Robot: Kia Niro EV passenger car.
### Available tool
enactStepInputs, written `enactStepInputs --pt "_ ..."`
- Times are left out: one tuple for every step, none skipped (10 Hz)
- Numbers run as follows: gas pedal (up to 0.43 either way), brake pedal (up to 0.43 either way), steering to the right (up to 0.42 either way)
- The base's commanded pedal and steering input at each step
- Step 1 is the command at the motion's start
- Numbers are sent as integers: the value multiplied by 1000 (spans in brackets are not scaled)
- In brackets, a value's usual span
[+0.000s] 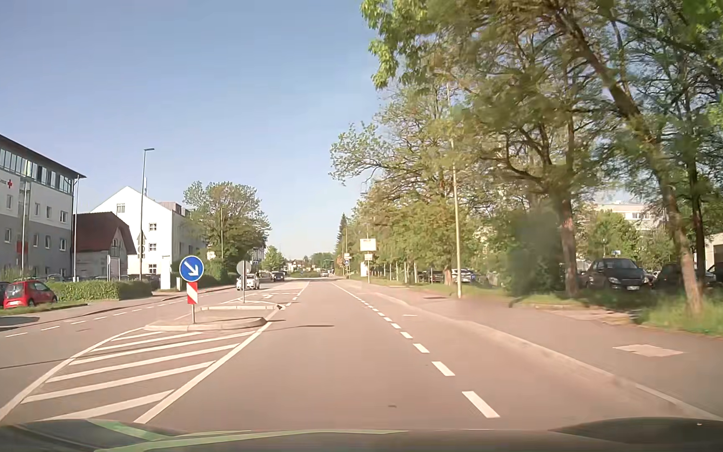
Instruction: Follow the waypoints while adhering to traffic rules and regulations
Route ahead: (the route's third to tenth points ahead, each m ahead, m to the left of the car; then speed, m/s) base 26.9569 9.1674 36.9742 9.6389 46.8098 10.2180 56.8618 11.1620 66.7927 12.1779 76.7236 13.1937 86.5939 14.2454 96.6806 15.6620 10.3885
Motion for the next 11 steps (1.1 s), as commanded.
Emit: enactStepInputs --pt "150 0 -21" --pt "150 0 -21" --pt "150 0 -21" --pt "150 0 -21" --pt "150 0 -21" --pt "150 0 -21" --pt "150 0 -21" --pt "150 0 -21" --pt "150 0 -21" --pt "150 0 -21" --pt "150 0 -21"
